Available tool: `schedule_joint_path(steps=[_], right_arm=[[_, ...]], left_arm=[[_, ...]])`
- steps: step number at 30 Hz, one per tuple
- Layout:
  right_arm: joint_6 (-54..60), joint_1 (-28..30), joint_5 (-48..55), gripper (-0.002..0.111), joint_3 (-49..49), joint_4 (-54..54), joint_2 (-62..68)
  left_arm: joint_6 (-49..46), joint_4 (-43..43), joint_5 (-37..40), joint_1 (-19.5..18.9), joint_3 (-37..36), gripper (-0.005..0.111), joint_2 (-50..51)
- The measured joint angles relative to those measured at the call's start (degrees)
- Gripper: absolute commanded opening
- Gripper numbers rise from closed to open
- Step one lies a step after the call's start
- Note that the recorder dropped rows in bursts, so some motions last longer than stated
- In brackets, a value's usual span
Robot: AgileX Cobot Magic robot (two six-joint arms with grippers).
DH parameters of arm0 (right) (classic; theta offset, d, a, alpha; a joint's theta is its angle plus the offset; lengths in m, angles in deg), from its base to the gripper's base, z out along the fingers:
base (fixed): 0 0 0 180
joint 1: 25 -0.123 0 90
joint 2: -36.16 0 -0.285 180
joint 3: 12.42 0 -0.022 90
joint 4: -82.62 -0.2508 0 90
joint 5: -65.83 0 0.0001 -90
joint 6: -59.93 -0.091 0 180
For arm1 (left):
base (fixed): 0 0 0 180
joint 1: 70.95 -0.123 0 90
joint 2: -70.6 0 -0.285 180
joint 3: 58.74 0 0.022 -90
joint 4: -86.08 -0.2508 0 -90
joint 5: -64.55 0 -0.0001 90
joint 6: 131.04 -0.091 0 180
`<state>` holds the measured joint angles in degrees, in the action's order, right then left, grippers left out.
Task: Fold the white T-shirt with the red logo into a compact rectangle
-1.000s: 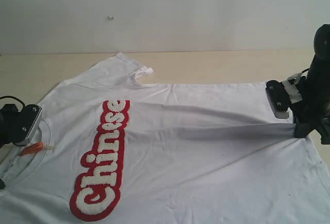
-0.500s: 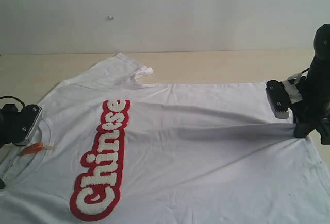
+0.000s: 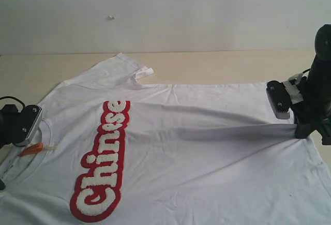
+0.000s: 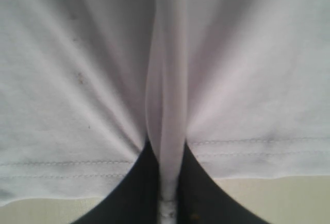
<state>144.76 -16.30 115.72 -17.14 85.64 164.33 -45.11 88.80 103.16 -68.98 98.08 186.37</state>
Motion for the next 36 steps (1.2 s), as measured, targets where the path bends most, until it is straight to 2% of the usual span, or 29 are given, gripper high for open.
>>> schedule_joint_path(steps=[3,6,9,15,36], right_arm=[[0.00,0.00,0.00,0.000,0.00,0.00,0.00],[0.00,0.00,0.00,0.000,0.00,0.00,0.00],[0.00,0.00,0.00,0.000,0.00,0.00,0.00],[0.00,0.00,0.00,0.000,0.00,0.00,0.00],[-1.47,0.00,0.00,0.000,0.00,0.00,0.00]], left_arm=[[0.00,0.00,0.00,0.00,0.00,0.087,0.00],[1.07,-0.12,1.00,0.00,0.00,0.050,0.05],[3.11,-0.25,0.86,0.00,0.00,-0.001,0.05],[6.67,-0.25,-0.57,0.00,0.00,0.001,0.18],[7.09,-0.36,-1.01,0.00,0.00,0.001,0.18]])
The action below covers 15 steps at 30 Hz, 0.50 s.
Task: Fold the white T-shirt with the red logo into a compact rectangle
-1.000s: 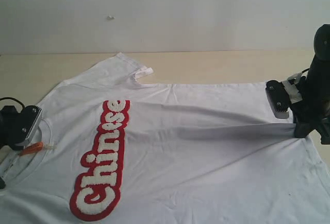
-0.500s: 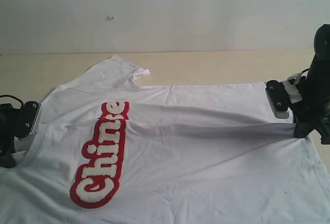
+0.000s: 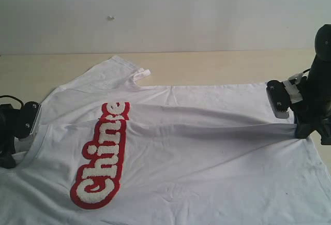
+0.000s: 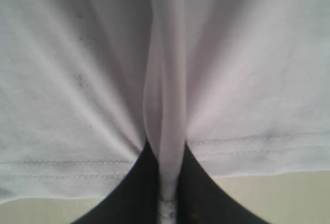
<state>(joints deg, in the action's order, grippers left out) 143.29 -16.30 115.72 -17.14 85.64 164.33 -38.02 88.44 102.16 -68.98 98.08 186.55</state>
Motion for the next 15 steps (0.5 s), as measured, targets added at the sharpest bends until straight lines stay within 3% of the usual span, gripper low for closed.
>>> schedule_joint_path(steps=[15], right_arm=[[-1.47,0.00,0.00,0.000,0.00,-0.34,0.00]], left_arm=[[0.00,-0.22,-1.32,0.00,0.00,0.001,0.00]])
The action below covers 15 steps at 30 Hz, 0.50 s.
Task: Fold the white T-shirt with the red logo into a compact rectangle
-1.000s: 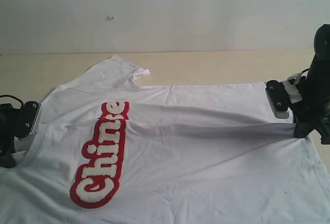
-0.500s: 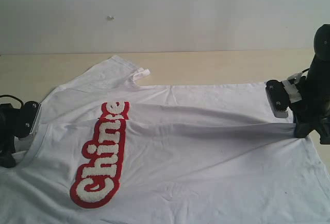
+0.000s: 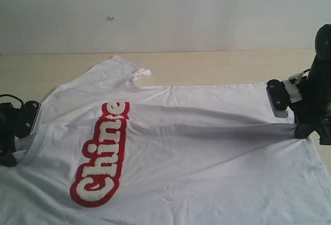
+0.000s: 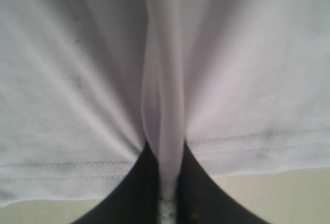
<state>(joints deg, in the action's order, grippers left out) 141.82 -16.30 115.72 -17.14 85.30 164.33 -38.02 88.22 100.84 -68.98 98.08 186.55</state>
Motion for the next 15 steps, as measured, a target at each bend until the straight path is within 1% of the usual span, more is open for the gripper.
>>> schedule_joint_path(steps=[11,15], right_arm=[[-2.33,0.19,0.00,0.000,0.39,-2.68,-0.99],[-3.40,0.19,1.05,0.000,0.43,-3.96,-2.07]], left_arm=[[0.87,-0.59,-2.72,0.00,-0.11,0.000,-0.59],[4.67,-0.80,-2.95,0.00,1.95,0.000,-4.01]])
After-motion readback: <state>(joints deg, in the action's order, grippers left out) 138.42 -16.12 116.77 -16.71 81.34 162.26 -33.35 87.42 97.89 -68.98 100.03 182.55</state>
